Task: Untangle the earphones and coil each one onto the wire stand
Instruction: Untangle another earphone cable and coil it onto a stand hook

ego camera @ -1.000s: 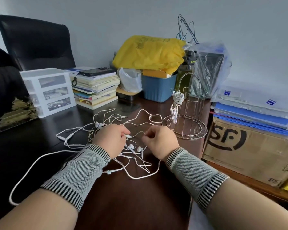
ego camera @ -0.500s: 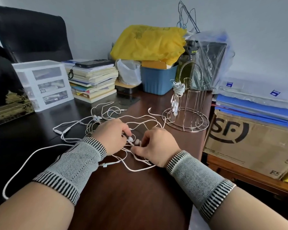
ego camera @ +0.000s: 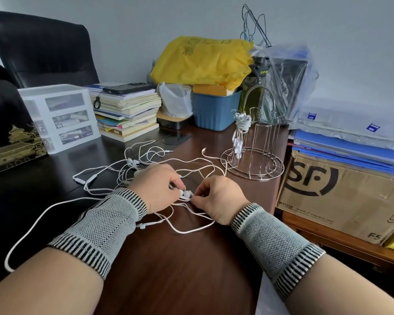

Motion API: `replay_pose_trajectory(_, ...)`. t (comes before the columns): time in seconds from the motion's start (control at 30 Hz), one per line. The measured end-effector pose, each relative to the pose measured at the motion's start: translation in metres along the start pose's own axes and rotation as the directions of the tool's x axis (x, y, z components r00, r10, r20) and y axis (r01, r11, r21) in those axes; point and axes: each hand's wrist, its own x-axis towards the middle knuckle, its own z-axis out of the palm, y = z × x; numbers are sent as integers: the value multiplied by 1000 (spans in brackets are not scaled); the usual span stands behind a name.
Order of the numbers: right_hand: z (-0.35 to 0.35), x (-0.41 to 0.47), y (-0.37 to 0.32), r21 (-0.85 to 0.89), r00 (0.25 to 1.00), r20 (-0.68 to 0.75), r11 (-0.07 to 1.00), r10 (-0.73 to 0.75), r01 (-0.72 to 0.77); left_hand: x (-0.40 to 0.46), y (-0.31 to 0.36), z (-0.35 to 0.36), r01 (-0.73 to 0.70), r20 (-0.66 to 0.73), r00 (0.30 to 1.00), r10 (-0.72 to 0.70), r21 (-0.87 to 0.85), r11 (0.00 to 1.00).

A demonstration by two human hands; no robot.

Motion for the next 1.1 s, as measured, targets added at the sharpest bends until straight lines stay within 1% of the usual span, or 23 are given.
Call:
replay_pose_trajectory(0.17, -1, -1, 0, 44, 999, -36, 999, 1, 1, -1, 2, -2, -33, 53, 998, 31, 41, 999)
replay_pose_trajectory(0.23, 0, -1, 3, 98, 997, -73, 995, 7, 0, -1, 3, -3, -44, 66, 997, 41, 39, 998)
replay_pose_trajectory(0.3, -1, 0, 7, 202, 991, -133, 979, 18, 9, -1, 4, -3, -60, 74, 996, 58, 32, 998)
replay_pose_trajectory(0.4, -3, 0, 15, 463, 976, -202, 886, 82, 21, -2, 2, -2, -81, 80, 994, 77, 43, 996)
replay_pose_trajectory(0.47, -4, 0, 19, 618, 975, -191, 786, 115, 28, -2, 1, -2, -92, 97, 992, 86, 54, 994)
replay_pose_trajectory(0.5, -4, 0, 21, 663, 976, -184, 748, 121, 32, -1, 2, -3, -96, 111, 990, 89, 56, 994)
replay_pose_trajectory(0.53, -4, 0, 22, 683, 975, -184, 730, 123, 36, -2, 3, -5, -99, 129, 988, 91, 60, 993)
replay_pose_trajectory(0.63, -5, 0, 22, 684, 975, -182, 729, 124, 35, -3, 6, -11, -114, 178, 979, 94, 107, 988)
replay_pose_trajectory(0.7, -6, -1, 21, 702, 978, -171, 712, 123, 34, -4, 7, -13, -114, 180, 980, 88, 144, 983)
replay_pose_trajectory(0.73, -6, -2, 21, 718, 979, -164, 695, 121, 34, -4, 8, -13, -112, 150, 985, 89, 154, 982)
replay_pose_trajectory(0.8, -6, -2, 21, 749, 981, -160, 661, 112, 46, -5, 11, -11, -118, 30, 993, 115, 134, 984)
replay_pose_trajectory(0.9, -7, -1, 20, 806, 980, -170, 586, 99, 81, -4, 18, -8, -151, -142, 978, 151, 7, 988)
replay_pose_trajectory(1.0, -7, -3, 19, 853, 983, -150, 516, 101, 77, -4, 26, -6, -223, -238, 950, 200, -72, 972)
replay_pose_trajectory(1.1, -13, -6, 21, 879, 991, -115, 472, 68, 69, -5, 36, -7, -289, -313, 917, 249, -90, 953)
